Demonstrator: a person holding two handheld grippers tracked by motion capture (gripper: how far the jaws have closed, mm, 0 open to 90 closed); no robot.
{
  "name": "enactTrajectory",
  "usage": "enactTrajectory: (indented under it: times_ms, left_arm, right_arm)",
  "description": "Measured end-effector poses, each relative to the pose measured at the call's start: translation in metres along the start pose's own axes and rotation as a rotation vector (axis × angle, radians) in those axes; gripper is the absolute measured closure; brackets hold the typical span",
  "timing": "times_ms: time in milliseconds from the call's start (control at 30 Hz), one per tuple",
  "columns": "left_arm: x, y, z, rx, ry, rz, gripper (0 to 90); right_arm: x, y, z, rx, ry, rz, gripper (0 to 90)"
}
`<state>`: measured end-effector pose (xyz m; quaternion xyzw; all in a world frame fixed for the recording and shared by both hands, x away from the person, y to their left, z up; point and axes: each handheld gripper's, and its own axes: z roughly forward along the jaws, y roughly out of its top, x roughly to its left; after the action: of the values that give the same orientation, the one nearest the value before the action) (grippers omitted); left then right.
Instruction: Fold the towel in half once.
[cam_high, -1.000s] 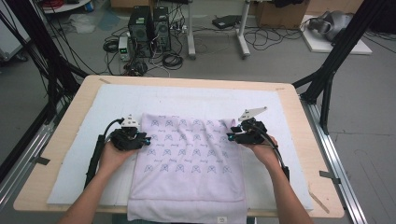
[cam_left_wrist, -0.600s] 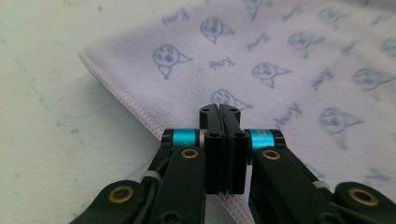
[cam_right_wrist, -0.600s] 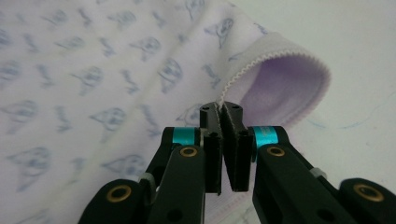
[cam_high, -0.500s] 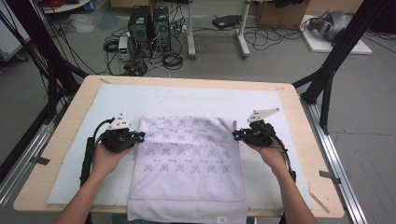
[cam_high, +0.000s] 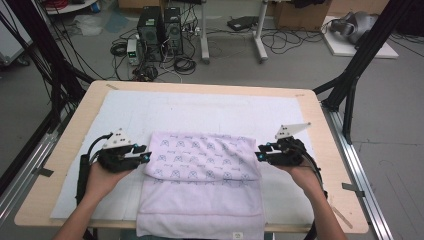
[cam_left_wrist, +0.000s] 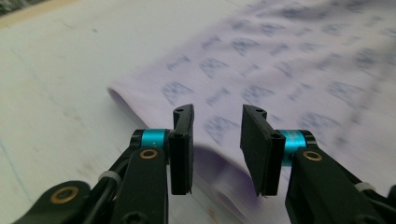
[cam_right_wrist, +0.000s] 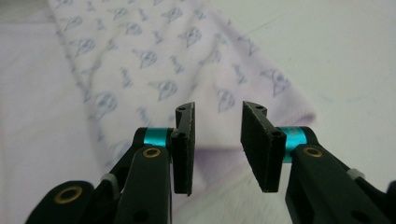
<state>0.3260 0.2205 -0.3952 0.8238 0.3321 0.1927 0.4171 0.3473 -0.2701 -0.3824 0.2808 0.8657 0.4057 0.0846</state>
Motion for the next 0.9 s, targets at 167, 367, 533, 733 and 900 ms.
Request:
enactTrajectory:
  times_ms: [167, 367, 533, 733, 900]
  left_arm:
    - [0.021, 0.0, 0.035, 0.062, 0.037, -0.055, 66.0]
    - [0.028, -0.01, 0.059, 0.168, 0.07, -0.052, 70.2]
    - [0.024, -0.007, 0.059, 0.145, 0.079, -0.014, 86.7]
    - [0.032, 0.006, 0.051, 0.046, 0.128, -0.062, 87.1]
    - [0.041, 0.026, 0.051, -0.01, 0.183, -0.079, 87.3]
  right_arm:
    - [-0.02, 0.008, 0.036, 0.048, -0.007, 0.002, 60.2]
    - [-0.02, 0.004, 0.072, 0.165, 0.006, -0.036, 70.1]
    - [-0.016, 0.008, 0.073, 0.199, 0.023, -0.06, 87.9]
    - [-0.024, 0.026, 0.059, 0.159, -0.038, -0.071, 88.1]
    - [-0.04, 0.048, 0.051, 0.146, -0.117, -0.083, 88.5]
